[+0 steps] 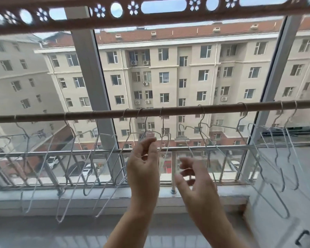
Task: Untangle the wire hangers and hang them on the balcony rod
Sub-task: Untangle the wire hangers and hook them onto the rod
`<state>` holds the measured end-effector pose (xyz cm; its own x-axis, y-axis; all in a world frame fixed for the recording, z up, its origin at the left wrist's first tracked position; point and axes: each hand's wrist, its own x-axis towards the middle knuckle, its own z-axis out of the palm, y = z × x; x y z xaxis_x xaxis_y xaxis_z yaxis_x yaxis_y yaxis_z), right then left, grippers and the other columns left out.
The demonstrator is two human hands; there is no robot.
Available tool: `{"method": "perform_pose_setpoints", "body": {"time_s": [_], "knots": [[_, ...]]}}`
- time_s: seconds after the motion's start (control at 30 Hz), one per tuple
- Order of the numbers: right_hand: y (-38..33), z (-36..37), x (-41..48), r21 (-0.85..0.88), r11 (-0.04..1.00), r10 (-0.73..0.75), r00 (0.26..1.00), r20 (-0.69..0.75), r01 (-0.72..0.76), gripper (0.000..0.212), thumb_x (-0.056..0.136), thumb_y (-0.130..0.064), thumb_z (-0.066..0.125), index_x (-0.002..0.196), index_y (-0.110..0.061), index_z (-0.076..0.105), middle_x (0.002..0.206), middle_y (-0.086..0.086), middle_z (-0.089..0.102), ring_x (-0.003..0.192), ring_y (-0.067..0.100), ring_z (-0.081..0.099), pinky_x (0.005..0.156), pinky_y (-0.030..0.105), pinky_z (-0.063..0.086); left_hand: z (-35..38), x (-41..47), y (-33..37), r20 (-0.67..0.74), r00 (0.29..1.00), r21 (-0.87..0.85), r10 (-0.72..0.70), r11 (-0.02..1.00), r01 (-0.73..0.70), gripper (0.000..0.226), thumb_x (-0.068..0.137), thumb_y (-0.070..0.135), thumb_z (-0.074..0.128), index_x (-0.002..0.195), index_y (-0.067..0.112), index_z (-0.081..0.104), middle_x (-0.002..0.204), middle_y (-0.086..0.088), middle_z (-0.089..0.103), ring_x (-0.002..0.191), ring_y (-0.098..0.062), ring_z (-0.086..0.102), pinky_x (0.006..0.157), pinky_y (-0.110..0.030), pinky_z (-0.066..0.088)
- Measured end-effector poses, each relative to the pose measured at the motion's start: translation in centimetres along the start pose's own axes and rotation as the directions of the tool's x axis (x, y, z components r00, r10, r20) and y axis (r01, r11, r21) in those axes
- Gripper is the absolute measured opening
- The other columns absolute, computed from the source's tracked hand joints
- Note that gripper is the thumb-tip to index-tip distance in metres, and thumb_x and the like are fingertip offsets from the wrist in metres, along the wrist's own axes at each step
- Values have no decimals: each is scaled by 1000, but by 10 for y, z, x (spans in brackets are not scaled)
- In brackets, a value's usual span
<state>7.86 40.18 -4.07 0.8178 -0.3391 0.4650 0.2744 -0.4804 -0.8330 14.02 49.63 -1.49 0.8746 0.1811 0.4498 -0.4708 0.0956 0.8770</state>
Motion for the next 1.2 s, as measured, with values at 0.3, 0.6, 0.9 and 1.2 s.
{"method": "perform_pose_setpoints", "body": {"time_s": [0.3,0.6,0.9,1.2], "knots": [[20,70,28,-153,960,250,965,74,-237,40,75,-52,58,103,-24,56,96,-6,56,89,11,56,82,33,50,-7,33,-23,192,873,236,-448,885,402,27,95,17,47,115,7,62,114,-8,65,104,-18,57,92,-32,43],[17,78,36,-59,951,303,953,5,-302,9,81,-17,62,79,-25,59,77,-4,65,73,8,61,65,21,46,-7,62,-39,338,717,194,-609,791,580,13,84,1,58,84,8,67,75,-8,61,63,-16,53,62,-26,48],[10,61,59,-18,952,302,949,-94,-305,12,79,-12,63,90,-16,63,78,-4,67,76,12,64,66,20,49,25,84,-45,338,753,159,-564,823,545,15,79,0,65,75,14,69,72,-5,65,66,-17,56,66,-26,49],[39,52,34,-26,953,299,952,-68,-302,5,85,-20,61,84,-16,62,75,-1,65,71,13,62,65,23,50,16,46,-76,324,704,189,-632,772,607,13,84,-2,59,95,1,66,84,-12,66,71,-18,60,66,-28,52]]}}
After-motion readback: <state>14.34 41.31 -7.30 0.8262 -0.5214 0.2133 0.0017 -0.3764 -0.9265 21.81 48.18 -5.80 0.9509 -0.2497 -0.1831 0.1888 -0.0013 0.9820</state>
